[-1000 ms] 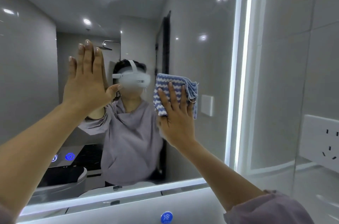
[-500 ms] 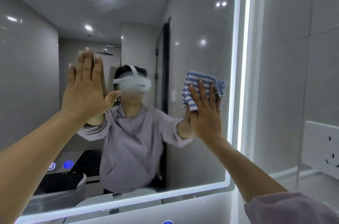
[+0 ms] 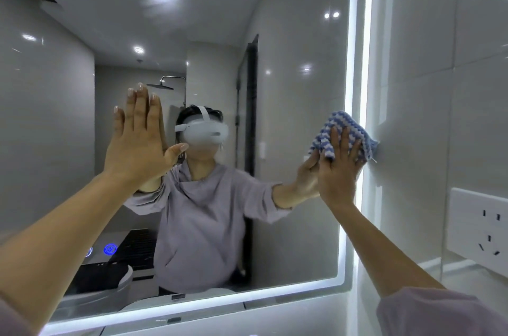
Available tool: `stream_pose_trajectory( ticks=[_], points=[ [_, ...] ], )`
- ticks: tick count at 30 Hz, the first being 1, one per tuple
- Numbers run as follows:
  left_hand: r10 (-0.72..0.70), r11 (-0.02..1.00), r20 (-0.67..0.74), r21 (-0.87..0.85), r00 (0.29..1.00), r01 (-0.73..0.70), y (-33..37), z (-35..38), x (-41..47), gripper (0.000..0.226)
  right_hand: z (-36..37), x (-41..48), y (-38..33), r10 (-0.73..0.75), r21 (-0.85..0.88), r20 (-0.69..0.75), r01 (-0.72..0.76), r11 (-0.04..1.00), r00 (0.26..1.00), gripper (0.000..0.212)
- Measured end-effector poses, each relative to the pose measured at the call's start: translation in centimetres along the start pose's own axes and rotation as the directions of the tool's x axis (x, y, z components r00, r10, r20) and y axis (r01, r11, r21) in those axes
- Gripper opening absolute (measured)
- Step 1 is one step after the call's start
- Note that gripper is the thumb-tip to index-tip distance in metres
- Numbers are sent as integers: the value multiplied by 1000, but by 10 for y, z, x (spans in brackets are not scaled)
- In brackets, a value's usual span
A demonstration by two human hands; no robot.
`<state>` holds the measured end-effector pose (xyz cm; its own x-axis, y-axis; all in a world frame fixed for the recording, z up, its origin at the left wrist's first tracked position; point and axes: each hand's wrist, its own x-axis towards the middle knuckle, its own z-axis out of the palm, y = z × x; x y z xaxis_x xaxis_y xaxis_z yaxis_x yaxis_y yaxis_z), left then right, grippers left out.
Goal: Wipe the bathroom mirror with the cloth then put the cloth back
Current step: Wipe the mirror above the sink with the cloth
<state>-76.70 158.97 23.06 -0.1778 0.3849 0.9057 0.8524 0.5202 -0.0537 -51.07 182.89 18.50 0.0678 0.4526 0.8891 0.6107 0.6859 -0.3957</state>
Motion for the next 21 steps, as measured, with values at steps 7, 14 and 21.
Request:
stream_pose_trajectory(
  ticks=[7,14,21],
  points=[
    [2,1000,24,-10,1000,-2,-1,-1,0,99,-5,-15,-30,298,647,242,-383,660,923,56],
    [13,1000,124,24,992,-16,-6,-15,-3,98,-50,-70,-57,164,727,683,-684,-60,712,25],
    [1,997,209,-77,978,15,15,-54,-45,80,-100,-118,-50,-56,328,919,-834,-443,391,50]
  ],
)
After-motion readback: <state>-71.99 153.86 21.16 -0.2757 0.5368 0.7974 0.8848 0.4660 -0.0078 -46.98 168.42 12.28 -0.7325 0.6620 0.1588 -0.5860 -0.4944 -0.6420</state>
